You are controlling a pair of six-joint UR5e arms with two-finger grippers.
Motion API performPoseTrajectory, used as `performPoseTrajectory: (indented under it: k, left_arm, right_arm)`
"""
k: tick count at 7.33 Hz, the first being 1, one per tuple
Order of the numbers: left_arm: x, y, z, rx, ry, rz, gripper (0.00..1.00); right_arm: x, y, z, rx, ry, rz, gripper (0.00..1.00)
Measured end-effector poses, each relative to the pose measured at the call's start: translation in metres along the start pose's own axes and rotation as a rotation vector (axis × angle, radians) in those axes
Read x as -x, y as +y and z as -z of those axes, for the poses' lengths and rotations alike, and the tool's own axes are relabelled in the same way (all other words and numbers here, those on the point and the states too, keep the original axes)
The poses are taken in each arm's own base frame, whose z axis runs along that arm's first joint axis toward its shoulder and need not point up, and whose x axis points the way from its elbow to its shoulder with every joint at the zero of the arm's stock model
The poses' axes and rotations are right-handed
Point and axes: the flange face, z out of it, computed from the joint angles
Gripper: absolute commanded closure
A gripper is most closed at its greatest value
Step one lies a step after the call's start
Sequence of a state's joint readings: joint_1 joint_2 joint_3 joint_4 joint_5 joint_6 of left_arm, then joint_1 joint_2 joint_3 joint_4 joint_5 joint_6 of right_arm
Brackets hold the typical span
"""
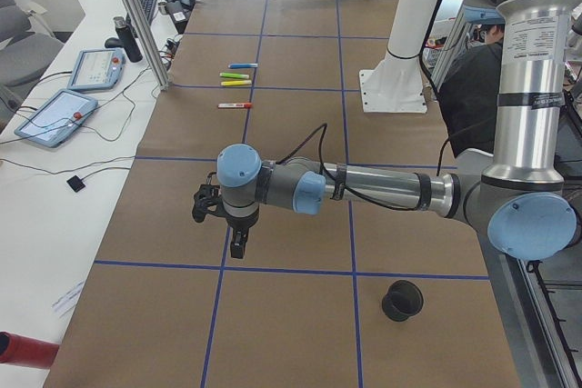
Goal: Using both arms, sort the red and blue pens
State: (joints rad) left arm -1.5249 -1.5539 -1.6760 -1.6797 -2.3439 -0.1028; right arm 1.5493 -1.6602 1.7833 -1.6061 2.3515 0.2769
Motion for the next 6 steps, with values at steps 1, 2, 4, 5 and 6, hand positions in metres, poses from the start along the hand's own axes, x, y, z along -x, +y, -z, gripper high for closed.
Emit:
performPoseTrajectory:
  k: [1,2,4,5,6]
  left_arm:
    - [0.000,0.000,0.000,0.000,0.000,0.000,0.00]
    - [0.000,0.000,0.000,0.000,0.000,0.000,0.00]
    - [-0.002,-0.001,0.001,-0.002,0.002,0.000,0.00]
    - [-0.007,-0.005,0.004,-0.007,0.003,-0.003,0.00]
    - [-0.020,-0.019,0.009,-0.016,0.004,-0.020,0.00]
  right_arm:
    - [0.001,0.000,0.001,-0.002,-0.001,0.003,0.00]
    - [0.003,0.000,0.003,-0.005,-0.002,0.006,0.00]
    - [0.005,0.001,0.005,-0.009,-0.004,0.010,0.00]
    - [0.009,0.001,0.007,-0.012,-0.008,0.016,0.00]
    - [0.018,0.000,0.010,-0.016,-0.012,0.030,0.00]
